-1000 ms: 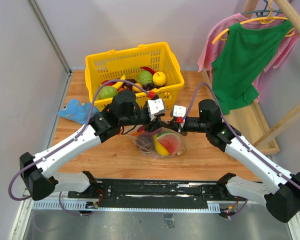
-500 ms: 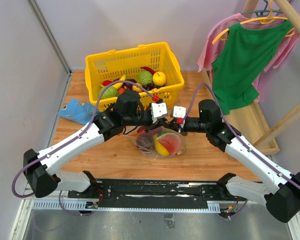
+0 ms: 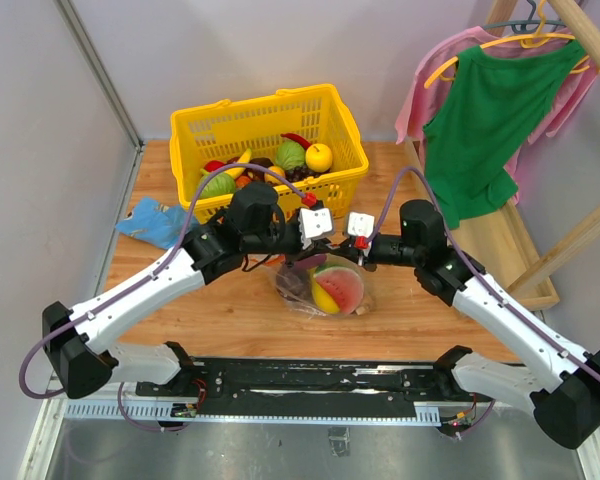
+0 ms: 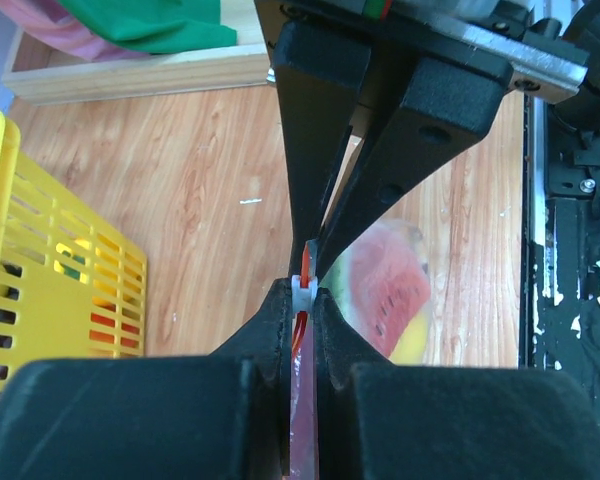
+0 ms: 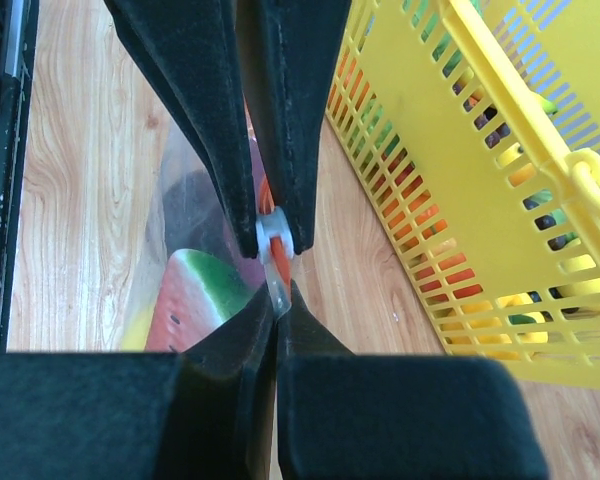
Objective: Place the food in the zip-top bag and seal the zipper
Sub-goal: Zip the zipper food storage bag at the center of the board.
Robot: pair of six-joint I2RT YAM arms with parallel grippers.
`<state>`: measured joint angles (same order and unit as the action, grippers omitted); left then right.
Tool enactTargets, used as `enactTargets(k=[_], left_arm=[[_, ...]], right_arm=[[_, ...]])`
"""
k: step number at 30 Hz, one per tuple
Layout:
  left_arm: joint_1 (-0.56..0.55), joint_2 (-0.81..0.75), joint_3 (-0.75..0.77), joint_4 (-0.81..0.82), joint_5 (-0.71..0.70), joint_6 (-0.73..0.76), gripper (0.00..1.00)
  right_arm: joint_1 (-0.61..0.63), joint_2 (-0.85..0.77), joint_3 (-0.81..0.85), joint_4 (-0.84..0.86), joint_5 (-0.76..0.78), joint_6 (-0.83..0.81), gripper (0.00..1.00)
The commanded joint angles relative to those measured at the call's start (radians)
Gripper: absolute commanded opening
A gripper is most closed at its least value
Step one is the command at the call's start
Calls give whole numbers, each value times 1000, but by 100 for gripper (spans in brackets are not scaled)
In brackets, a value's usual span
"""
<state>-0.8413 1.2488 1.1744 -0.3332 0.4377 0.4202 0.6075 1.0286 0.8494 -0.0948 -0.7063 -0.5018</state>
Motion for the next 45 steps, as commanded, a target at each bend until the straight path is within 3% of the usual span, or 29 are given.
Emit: enactTargets(k=[1, 9, 17, 21, 27, 45], left_arm=[[-2, -38, 5, -62, -65, 14, 0], [-3, -59, 12, -82, -135, 17, 1], [-2, -34, 54, -93, -77, 8, 0], [-2, -22, 80, -108, -73, 0, 0], [-2, -15, 108, -111, -56, -5, 0], [-2, 6, 110, -116, -36, -3, 0]], right_arm=[[-32, -38, 8, 38, 3, -4, 1], [-35, -48, 3, 37, -2, 1, 1], [-36, -27, 36, 24, -35, 27, 1], [-36, -18, 68, 0, -41, 38, 16], [-36, -14, 105, -31, -63, 38, 24], [-34, 33, 134, 11, -121, 71, 18]])
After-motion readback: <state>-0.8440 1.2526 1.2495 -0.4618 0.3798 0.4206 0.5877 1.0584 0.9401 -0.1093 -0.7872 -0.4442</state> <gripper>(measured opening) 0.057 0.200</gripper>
